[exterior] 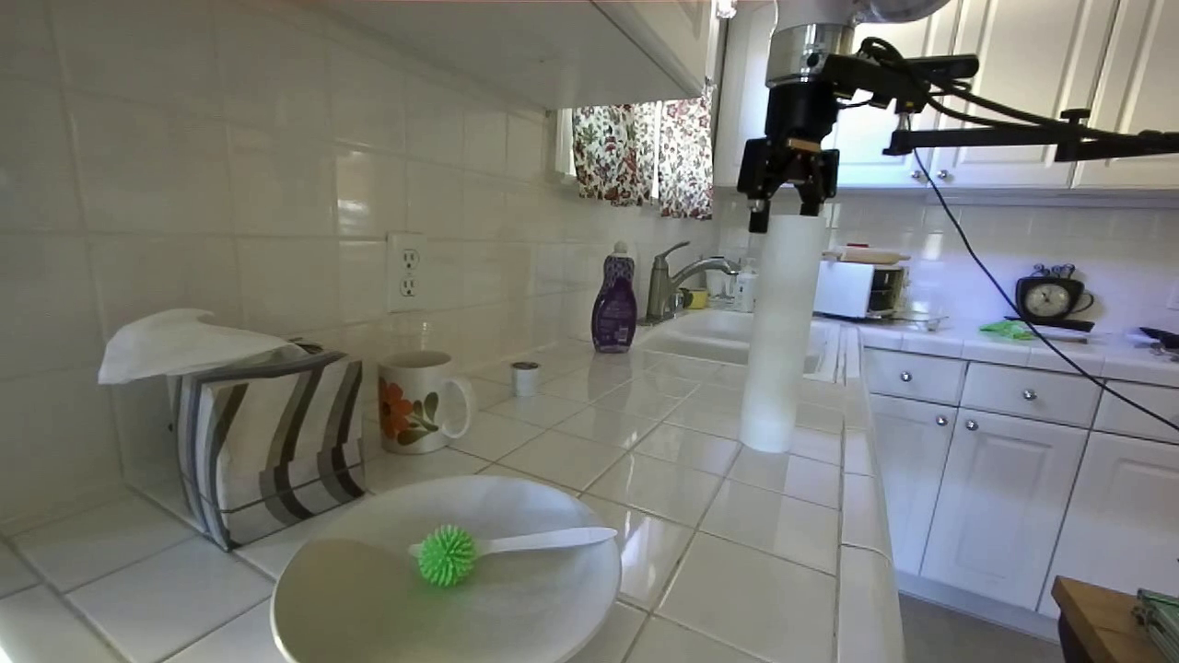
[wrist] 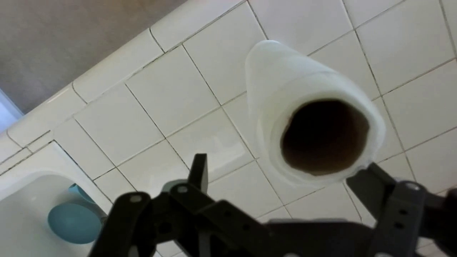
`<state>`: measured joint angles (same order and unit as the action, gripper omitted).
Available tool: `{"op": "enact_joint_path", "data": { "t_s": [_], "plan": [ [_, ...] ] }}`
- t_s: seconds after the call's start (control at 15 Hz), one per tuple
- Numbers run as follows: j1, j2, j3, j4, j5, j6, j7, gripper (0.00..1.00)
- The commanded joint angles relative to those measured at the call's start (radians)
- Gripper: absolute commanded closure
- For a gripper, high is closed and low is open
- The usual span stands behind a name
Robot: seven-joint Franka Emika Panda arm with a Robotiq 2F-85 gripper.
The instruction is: Unroll one piece of paper from the paper roll
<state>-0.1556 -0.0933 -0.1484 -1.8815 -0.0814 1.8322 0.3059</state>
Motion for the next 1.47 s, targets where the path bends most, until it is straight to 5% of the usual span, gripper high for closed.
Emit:
{"op": "enact_joint_path", "data": {
  "t_s": [0.0,1.33,1.4],
  "plan": [
    [-0.01,-0.006,-0.006,-0.004,0.0,0.0,-0.014,0.0],
    [-0.018,-0.002,-0.009,0.004,-0.014,0.038,0.026,0.0],
    [-0.018,-0.002,-0.008,0.004,-0.015,0.037,0.028,0.07]
  ]
}}
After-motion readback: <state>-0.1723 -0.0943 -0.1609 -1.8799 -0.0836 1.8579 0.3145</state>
